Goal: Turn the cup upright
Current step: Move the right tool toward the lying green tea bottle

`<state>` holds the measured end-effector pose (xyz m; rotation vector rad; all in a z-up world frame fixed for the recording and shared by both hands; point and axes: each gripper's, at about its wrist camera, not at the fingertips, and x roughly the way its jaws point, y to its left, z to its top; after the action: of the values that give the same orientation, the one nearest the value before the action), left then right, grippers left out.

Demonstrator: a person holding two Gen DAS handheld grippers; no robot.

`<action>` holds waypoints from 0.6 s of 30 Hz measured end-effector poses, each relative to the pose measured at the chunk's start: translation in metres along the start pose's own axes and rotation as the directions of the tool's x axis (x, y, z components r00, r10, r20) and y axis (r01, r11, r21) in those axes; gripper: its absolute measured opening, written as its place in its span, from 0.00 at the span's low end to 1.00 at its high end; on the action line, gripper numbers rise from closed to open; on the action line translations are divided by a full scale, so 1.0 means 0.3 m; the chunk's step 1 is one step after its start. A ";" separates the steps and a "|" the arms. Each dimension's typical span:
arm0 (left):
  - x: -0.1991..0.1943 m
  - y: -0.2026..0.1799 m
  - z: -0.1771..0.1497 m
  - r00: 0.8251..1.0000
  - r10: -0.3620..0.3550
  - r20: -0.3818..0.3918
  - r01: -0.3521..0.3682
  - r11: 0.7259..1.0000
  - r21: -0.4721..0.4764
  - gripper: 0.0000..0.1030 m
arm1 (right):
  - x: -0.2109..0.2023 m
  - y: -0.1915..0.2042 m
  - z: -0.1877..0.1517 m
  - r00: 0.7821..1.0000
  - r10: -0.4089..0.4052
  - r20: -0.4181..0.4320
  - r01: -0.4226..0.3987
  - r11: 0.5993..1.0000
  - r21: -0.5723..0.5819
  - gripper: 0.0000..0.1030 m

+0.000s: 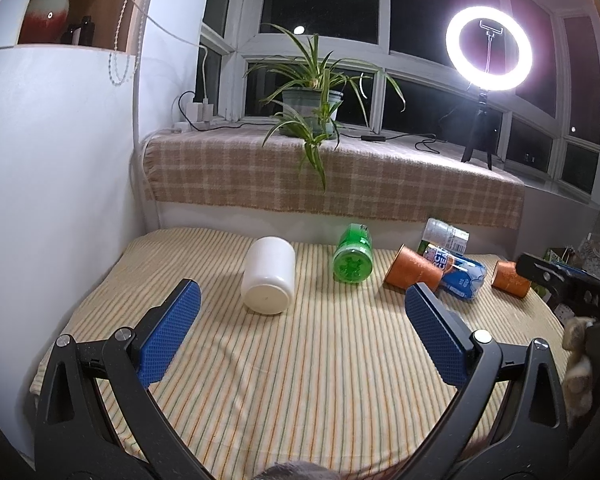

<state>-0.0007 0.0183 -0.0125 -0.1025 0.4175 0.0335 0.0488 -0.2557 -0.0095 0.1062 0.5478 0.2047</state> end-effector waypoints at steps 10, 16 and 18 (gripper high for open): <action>0.006 0.102 -0.047 0.998 0.046 -0.041 -0.047 0.999 -0.023 1.00 | 0.221 0.019 0.085 0.981 0.135 -0.141 -0.119 0.986 0.116 0.99; 0.019 0.163 -0.075 0.995 0.068 -0.073 -0.072 0.996 -0.048 1.00 | 0.343 0.023 0.140 0.960 0.194 -0.203 -0.157 0.971 0.182 0.96; 0.020 0.176 -0.084 0.994 0.076 -0.082 -0.081 0.996 -0.049 1.00 | 0.385 0.030 0.160 0.953 0.209 -0.220 -0.168 0.967 0.193 0.96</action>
<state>-0.0083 0.0683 -0.0428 -0.1394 0.5006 0.1183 0.1691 -0.2237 -0.0257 0.3067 0.7968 0.3602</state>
